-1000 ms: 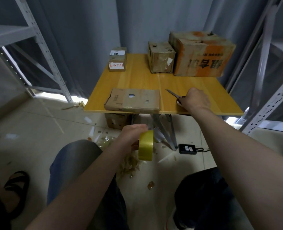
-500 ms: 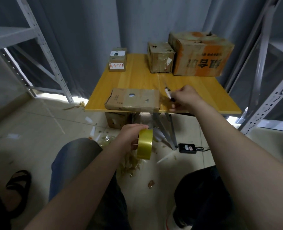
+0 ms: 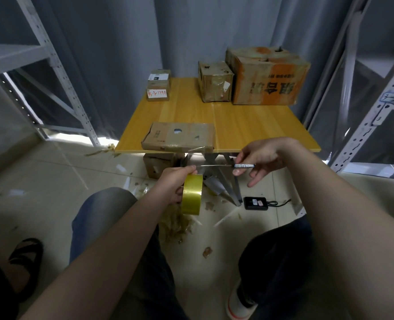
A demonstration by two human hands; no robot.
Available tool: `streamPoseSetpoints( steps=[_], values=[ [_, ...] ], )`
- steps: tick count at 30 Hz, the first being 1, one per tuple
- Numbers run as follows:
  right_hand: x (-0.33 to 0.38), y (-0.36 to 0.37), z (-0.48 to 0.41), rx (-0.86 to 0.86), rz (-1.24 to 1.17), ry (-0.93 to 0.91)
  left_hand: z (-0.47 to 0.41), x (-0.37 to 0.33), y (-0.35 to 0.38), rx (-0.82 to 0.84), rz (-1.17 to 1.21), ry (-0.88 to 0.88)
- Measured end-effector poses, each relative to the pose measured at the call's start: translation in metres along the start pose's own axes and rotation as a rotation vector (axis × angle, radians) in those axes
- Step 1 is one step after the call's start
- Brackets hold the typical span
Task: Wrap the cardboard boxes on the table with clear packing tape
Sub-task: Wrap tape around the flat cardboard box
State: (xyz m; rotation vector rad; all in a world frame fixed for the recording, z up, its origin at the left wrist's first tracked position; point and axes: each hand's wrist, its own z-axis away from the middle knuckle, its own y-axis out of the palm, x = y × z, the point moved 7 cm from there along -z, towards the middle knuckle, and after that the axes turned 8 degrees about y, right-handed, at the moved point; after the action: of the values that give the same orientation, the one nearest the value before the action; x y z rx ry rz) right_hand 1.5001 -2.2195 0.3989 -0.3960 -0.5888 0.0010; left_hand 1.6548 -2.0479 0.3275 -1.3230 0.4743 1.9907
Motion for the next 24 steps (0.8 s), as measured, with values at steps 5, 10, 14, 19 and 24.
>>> streamPoseSetpoints(
  steps=[5,10,14,19,24],
  values=[
    [-0.006,-0.009,-0.002,-0.072,-0.074,0.003,0.004,-0.002,0.003,0.004,-0.010,0.011],
    [0.011,-0.003,-0.008,-0.060,-0.090,-0.049,0.004,-0.003,0.004,0.007,-0.024,0.010],
    [0.027,0.006,-0.018,-0.061,-0.051,-0.077,0.004,-0.005,0.004,0.009,-0.027,0.017],
    [0.034,0.006,-0.028,-0.073,-0.046,-0.079,0.006,-0.007,0.005,0.018,-0.014,0.031],
    [0.037,0.004,-0.025,-0.082,-0.042,-0.059,0.005,-0.003,0.004,0.013,-0.027,0.016]
  ],
)
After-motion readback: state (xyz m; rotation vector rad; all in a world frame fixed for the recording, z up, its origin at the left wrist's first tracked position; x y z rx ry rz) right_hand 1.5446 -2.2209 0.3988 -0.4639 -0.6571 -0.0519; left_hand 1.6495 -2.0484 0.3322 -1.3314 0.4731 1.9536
